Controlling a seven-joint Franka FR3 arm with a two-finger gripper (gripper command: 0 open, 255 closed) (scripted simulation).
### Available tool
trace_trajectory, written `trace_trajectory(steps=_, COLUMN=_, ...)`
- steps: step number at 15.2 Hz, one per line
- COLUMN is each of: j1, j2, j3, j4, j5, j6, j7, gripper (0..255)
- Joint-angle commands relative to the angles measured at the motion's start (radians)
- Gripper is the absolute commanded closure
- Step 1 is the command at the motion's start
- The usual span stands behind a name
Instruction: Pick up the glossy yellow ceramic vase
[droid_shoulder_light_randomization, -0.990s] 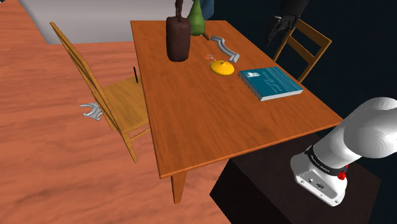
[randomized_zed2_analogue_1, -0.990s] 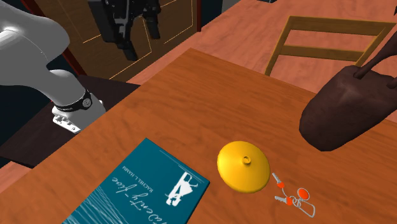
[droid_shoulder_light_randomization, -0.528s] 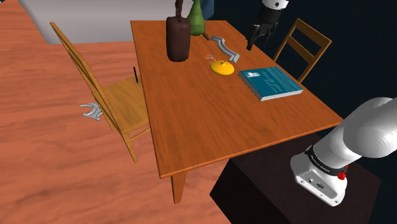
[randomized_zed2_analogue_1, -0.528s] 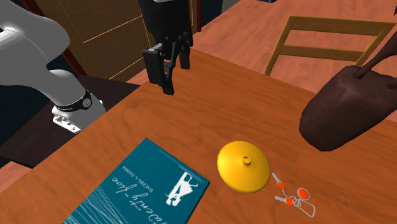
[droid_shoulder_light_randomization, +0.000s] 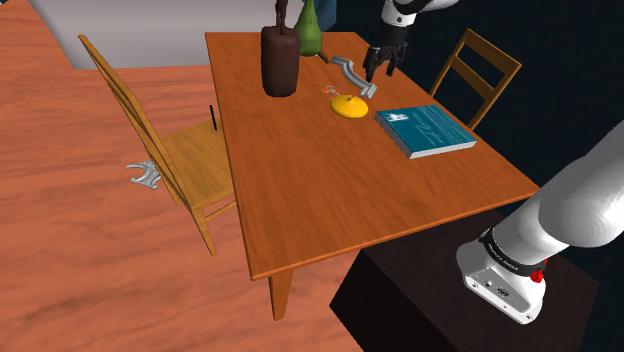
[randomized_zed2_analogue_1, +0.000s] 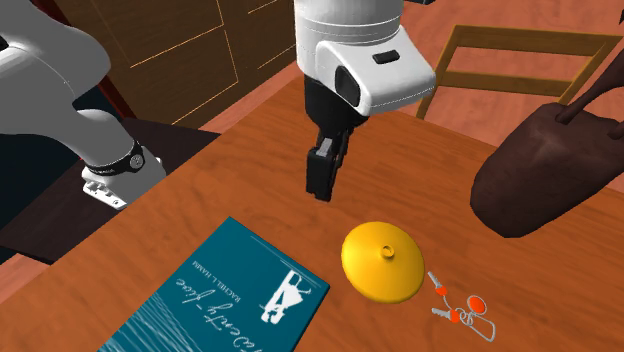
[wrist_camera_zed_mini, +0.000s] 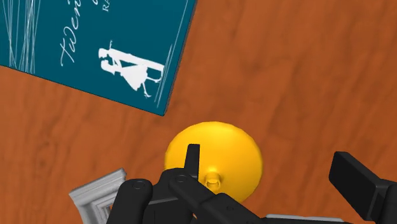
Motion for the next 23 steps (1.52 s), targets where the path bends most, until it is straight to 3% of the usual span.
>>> trace_trajectory(steps=1, j1=-0.007, j2=0.082, j3=-0.006, j4=0.065, j5=0.009, j6=0.006, j7=-0.013, gripper=0)
trace_trajectory(steps=10, j1=-0.045, j2=0.474, j3=-0.010, j4=0.460, j5=0.047, j6=-0.049, j7=-0.051, gripper=0)
trace_trajectory(steps=20, j1=-0.047, j2=0.522, j3=-0.008, j4=0.427, j5=0.051, j6=0.030, j7=-0.052, gripper=0)
trace_trajectory(steps=21, j1=-0.047, j2=0.521, j3=-0.008, j4=0.426, j5=0.051, j6=0.031, j7=-0.053, gripper=255)
trace_trajectory(steps=23, j1=-0.047, j2=0.521, j3=-0.008, j4=0.427, j5=0.051, j6=0.030, j7=-0.052, gripper=255)
